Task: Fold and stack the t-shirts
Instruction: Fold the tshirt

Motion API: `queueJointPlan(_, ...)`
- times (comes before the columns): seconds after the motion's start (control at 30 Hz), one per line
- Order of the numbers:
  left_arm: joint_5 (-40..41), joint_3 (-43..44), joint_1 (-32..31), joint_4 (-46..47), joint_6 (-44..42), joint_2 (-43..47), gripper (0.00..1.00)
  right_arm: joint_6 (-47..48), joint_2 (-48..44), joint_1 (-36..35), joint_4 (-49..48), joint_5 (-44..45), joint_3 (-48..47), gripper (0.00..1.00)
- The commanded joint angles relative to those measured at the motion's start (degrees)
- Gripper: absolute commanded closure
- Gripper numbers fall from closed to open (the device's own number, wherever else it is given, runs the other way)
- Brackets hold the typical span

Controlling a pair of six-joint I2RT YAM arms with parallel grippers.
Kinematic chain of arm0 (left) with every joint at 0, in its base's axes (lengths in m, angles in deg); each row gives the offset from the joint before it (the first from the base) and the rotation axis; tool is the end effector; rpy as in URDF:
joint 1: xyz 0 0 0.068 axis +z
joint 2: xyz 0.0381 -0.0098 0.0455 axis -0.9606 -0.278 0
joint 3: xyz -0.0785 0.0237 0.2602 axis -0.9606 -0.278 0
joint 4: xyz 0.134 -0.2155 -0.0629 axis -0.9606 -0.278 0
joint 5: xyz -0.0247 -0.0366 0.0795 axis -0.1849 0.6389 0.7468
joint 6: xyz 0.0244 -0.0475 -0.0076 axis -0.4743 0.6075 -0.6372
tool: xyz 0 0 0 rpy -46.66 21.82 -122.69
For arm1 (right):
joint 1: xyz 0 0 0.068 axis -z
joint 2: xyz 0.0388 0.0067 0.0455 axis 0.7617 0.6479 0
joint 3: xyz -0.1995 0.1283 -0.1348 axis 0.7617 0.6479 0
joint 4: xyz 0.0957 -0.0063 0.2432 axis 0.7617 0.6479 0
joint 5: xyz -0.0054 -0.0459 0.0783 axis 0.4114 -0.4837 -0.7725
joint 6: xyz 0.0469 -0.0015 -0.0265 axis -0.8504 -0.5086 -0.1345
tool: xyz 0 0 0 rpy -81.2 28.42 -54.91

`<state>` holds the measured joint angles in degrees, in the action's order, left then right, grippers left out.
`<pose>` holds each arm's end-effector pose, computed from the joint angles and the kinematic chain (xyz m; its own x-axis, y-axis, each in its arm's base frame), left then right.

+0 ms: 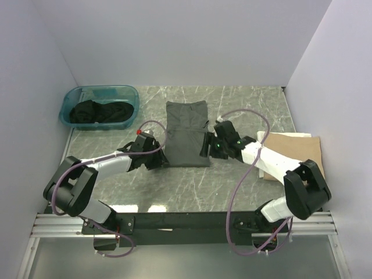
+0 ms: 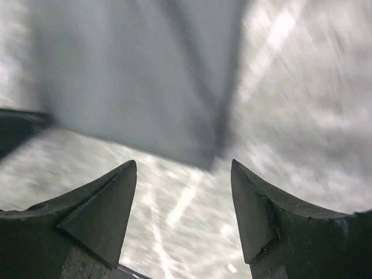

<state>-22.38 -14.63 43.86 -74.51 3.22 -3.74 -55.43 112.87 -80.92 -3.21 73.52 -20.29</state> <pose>0.2347 -0.1396 0.1541 -0.8561 -0.3867 -0.3428 -0.1633 0.8319 -0.5304 0.2502 0.1553 0.2135 -0.8528 0.1156 -0.5093 -0.1139 0.9106 0.3972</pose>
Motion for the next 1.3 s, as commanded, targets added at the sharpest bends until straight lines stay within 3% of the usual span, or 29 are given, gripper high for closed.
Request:
queueJointPlan(0.0,-1.67,1.40,-1.20,1.63,-1.20,-1.48,0.53,-2.16,-5.51,0.90,-3.93,0.04,6.25,0.28)
queueJointPlan(0.17,-2.10,2.27,-1.29,1.11,-1.63,-4.12,0.73,-2.34,-6.50,1.60,-8.41,-1.99,11.63,0.33)
queueJointPlan(0.23,-2.46,2.10,-1.47,1.63,-1.64,-4.83,0.76,-2.51,-4.92,1.69,-9.03,-2.60,11.81,0.34)
queueJointPlan(0.33,-1.76,1.92,-1.55,1.55,-1.72,-5.53,0.90,-2.51,-2.99,1.78,-11.57,-5.23,12.51,0.37)
queueJointPlan(0.37,-1.49,2.01,-1.47,1.29,-1.81,-5.71,0.99,-2.43,-2.37,1.78,-13.06,-5.50,12.51,0.39)
queueJointPlan(0.43,-0.88,2.36,-1.55,0.76,-2.16,-6.41,0.99,-2.08,-0.53,1.78,-13.43,-5.77,11.81,0.45)
queueJointPlan(0.47,-0.88,2.45,-1.55,0.76,-2.34,-6.41,0.99,-1.90,0.26,1.78,-13.17,-5.86,11.28,0.56)
queueJointPlan(0.63,0.26,1.75,-1.82,0.84,-3.04,-5.18,0.99,-1.81,4.48,1.78,-12.99,-4.80,9.88,0.60)
queueJointPlan(0.67,0.70,1.66,-1.90,0.84,-3.22,-5.01,0.99,-1.81,4.92,1.87,-12.81,-5.24,9.79,0.71)
queueJointPlan(0.77,0.88,1.13,-2.34,1.81,-3.31,-4.30,0.99,-2.08,5.02,1.69,-13.07,-6.20,10.49,0.90)
queueJointPlan(0.87,0.62,0.26,-3.04,2.69,-3.13,-3.51,0.99,-2.86,3.44,1.78,-12.12,-6.38,12.07,1.00)
queueJointPlan(1.07,4.92,-5.36,-8.30,1.20,-1.11,4.82,0.99,-5.32,-4.72,0.20,-9.57,-7.97,19.79,1.00)
queueJointPlan(1.27,7.28,-15.03,-16.74,-1.42,6.88,19.94,0.99,-11.03,-19.75,-7.97,-1.49,-6.39,27.09,1.00)
